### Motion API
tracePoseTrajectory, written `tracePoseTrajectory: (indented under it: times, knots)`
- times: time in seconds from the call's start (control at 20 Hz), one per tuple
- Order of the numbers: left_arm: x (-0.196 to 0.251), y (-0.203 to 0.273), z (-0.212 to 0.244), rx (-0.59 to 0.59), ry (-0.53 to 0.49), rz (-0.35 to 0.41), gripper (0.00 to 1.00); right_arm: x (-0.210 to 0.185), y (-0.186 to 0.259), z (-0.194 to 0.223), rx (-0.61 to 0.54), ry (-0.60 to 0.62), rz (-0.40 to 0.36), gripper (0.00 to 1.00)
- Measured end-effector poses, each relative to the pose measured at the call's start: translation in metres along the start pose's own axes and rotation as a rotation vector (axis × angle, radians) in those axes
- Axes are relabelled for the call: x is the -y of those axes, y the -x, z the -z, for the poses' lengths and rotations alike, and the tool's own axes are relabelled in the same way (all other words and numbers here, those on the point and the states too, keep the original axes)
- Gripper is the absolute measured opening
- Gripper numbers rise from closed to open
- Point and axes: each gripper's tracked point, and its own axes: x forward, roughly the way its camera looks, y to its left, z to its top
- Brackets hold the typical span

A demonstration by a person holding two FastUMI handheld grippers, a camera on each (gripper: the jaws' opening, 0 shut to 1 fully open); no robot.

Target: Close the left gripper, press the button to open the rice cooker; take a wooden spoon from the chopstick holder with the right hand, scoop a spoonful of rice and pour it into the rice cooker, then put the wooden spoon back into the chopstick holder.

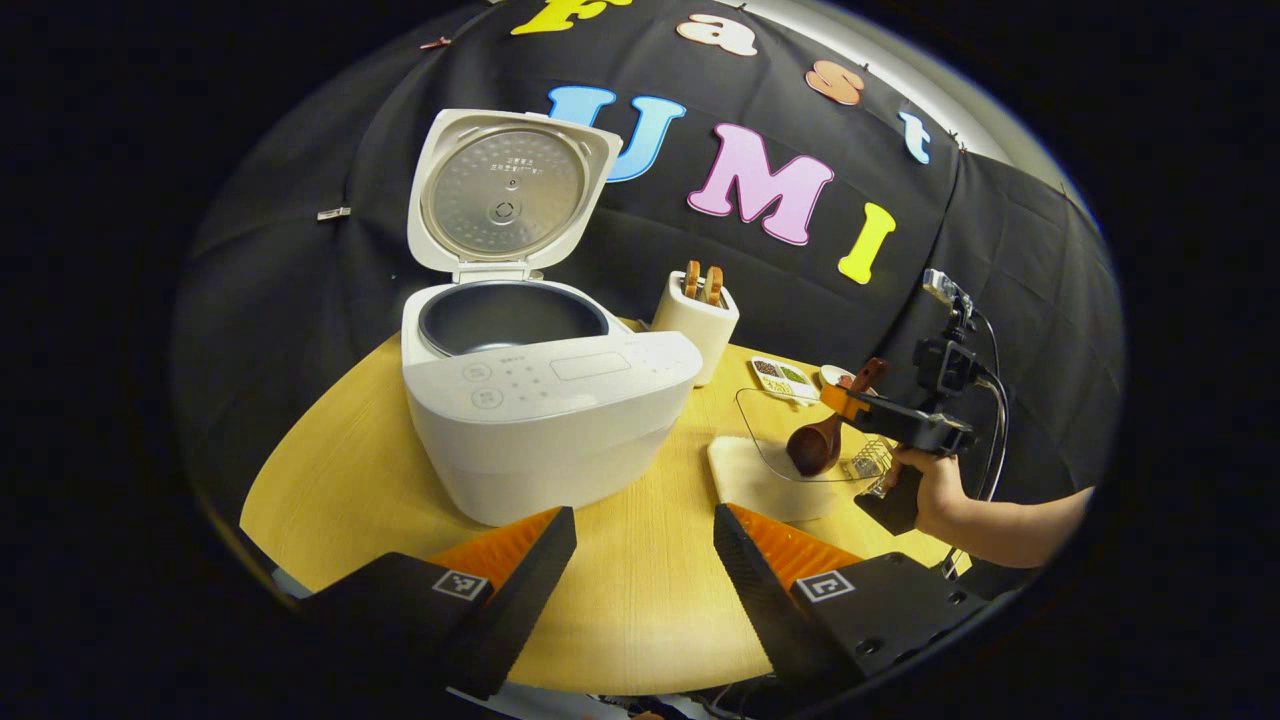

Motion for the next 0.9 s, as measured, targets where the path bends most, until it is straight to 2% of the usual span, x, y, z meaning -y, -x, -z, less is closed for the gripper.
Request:
tracePoseTrajectory:
  times: [0.25,0.75,0.9]
  knots:
    - [-0.008,0.008,-0.001,0.008,0.021,-0.012,0.96,-0.034,0.017,0.010,-0.053,-0.068,-0.054,0.16]
    - [-0.023,0.023,0.002,0.007,0.076,-0.007,0.96,-0.055,0.026,0.021,-0.235,-0.565,-0.052,0.16]
    - [-0.024,0.024,-0.004,0.020,0.082,0.004,0.96,-0.048,0.030,0.023,-0.262,-0.656,-0.034,0.16]
